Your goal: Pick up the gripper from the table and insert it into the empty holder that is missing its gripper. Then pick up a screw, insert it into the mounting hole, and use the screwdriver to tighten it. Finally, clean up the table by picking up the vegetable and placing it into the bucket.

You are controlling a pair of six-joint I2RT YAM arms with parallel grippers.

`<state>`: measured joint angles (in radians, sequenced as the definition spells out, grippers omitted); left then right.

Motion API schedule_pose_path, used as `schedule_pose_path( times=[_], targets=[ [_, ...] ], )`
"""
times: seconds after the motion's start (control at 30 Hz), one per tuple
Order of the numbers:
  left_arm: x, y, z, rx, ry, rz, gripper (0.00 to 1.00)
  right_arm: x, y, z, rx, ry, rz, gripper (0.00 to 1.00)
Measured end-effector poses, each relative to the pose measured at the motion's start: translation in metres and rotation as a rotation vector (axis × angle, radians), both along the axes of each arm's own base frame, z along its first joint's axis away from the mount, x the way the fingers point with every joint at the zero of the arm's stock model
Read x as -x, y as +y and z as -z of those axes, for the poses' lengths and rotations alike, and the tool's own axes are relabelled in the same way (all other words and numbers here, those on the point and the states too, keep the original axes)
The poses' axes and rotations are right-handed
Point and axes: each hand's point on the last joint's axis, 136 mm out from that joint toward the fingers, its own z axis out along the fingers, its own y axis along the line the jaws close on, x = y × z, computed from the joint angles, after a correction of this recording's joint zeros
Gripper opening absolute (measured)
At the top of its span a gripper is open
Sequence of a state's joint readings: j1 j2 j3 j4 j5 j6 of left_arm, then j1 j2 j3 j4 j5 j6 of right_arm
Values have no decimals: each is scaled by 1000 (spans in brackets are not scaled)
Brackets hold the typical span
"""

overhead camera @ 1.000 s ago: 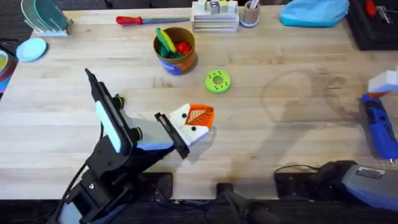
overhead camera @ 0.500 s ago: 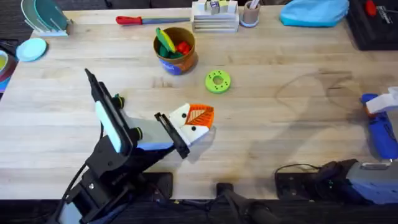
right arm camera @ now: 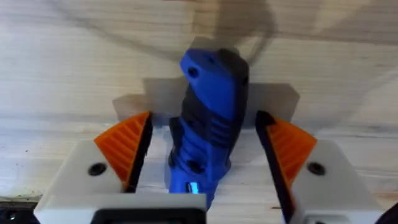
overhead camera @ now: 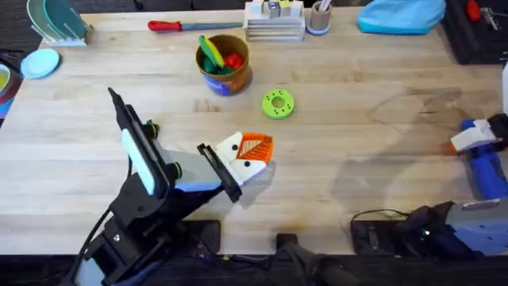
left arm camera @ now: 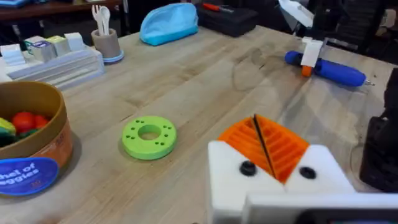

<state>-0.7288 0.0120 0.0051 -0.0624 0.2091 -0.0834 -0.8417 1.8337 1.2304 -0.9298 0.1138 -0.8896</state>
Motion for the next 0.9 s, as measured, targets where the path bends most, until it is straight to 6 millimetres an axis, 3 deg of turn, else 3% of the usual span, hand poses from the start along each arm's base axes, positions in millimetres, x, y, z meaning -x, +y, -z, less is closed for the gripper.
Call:
schedule_pose_path(
  times=[0.13,0.23,0.63,0.9],
  targets=[
    [0,0,0,0,0,0,5,-2,0,0,-3,-8,-1,983],
    [0,0,0,0,0,0,5,-3,-1,0,0,-14,0,915],
    [0,0,0,0,0,0,5,-13,-6,0,21,-54,-8,54],
    [0,0,0,0,0,0,5,-42,19,-13,0,-139,-25,20]
  ],
)
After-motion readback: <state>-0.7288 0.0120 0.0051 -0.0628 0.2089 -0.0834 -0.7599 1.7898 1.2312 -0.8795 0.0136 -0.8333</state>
